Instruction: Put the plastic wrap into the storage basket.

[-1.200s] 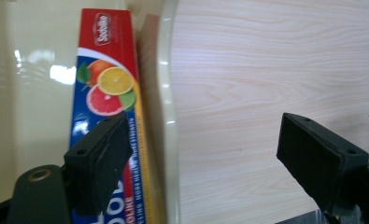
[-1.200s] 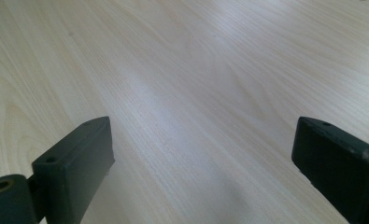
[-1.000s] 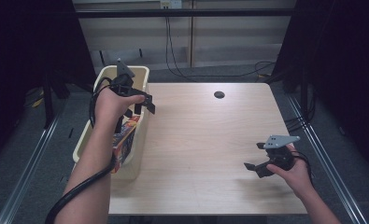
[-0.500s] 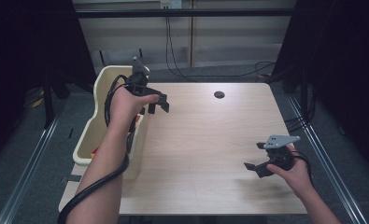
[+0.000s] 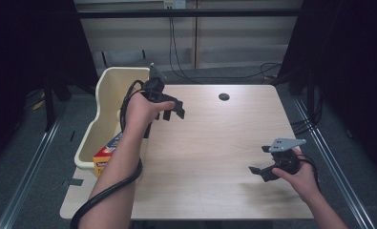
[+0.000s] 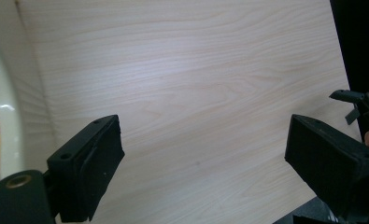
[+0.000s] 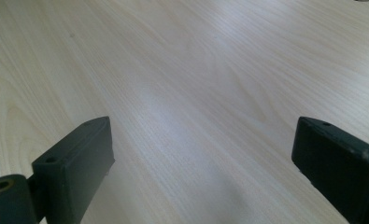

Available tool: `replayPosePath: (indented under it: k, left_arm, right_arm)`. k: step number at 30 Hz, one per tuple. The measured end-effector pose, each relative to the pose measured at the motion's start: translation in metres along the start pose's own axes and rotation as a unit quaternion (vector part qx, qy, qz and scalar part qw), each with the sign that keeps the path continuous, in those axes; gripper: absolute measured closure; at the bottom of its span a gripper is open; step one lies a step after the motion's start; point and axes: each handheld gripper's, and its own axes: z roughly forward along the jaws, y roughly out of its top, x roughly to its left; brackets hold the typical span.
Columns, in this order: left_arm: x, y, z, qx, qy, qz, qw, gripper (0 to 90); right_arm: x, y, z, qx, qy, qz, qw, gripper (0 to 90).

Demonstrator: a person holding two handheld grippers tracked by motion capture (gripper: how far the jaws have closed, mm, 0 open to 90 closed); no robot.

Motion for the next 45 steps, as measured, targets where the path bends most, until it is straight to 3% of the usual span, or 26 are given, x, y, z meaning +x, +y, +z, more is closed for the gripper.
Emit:
replayPosePath:
  k: [12, 16, 26, 29, 36, 41, 45]
  left_arm:
    - [-0.013, -0.002, 0.021, 0.003, -0.011, 0.016, 0.9998, 11.1]
    - [-0.015, -0.004, 0.028, 0.003, -0.024, 0.009, 0.9997, 10.1]
    - [-0.02, -0.009, 0.046, 0.003, -0.035, 0.015, 0.9993, 10.0]
    - [-0.02, -0.01, 0.052, 0.005, -0.039, 0.033, 0.9987, 9.6]
    - [-0.019, -0.017, 0.067, 0.007, -0.05, 0.036, 0.9981, 8.6]
    - [-0.019, -0.021, 0.075, 0.005, -0.052, 0.035, 0.998, 8.6]
    - [-0.018, -0.025, 0.081, 0.006, -0.046, 0.046, 0.9979, 8.6]
  right_arm:
    - [0.0, 0.0, 0.001, -0.001, 0.004, -0.001, 1.0, 5.4]
    - [0.0, 0.0, 0.001, 0.0, 0.004, -0.001, 1.0, 5.4]
    - [-0.001, -0.001, 0.002, 0.003, 0.002, 0.0, 1.0, 5.4]
    - [-0.001, -0.001, 0.002, 0.002, 0.0, 0.0, 1.0, 5.4]
    - [-0.001, -0.002, 0.003, 0.005, 0.001, 0.0, 1.0, 5.5]
    - [-0.002, -0.003, 0.003, 0.006, -0.001, 0.001, 1.0, 5.4]
    - [-0.003, -0.003, 0.003, 0.008, 0.0, 0.004, 1.0, 5.4]
